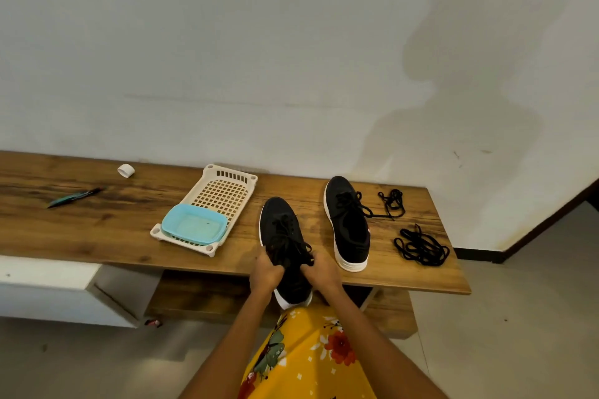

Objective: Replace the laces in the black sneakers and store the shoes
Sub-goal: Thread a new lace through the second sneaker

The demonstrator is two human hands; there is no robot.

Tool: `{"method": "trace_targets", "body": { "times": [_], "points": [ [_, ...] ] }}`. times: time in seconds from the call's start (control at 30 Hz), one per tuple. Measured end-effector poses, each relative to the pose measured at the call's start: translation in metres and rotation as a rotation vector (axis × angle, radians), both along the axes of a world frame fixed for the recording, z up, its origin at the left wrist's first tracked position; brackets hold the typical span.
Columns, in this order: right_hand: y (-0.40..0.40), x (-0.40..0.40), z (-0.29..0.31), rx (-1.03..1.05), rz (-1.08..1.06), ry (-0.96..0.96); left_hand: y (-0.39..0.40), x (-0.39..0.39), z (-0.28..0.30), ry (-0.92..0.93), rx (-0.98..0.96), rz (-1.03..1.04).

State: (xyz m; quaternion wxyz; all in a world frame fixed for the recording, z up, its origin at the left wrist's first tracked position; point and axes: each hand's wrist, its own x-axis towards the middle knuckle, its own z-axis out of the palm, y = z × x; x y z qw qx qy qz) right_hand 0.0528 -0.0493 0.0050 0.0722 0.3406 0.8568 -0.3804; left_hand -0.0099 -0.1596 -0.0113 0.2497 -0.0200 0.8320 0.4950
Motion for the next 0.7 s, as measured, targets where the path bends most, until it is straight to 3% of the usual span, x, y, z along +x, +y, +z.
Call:
{"method": "trace_targets", "body": {
  "times": [0.3,0.7],
  "points": [
    [0.028,-0.024,0.007,0.108,-0.254,0.144,0.056,-0.035,0.018,0.152,0.046,-0.009],
    [0.044,-0.030,0.008,0.138,-0.142,0.117,0.074,-0.030,0.013,0.166,0.057,0.005]
  ]
}}
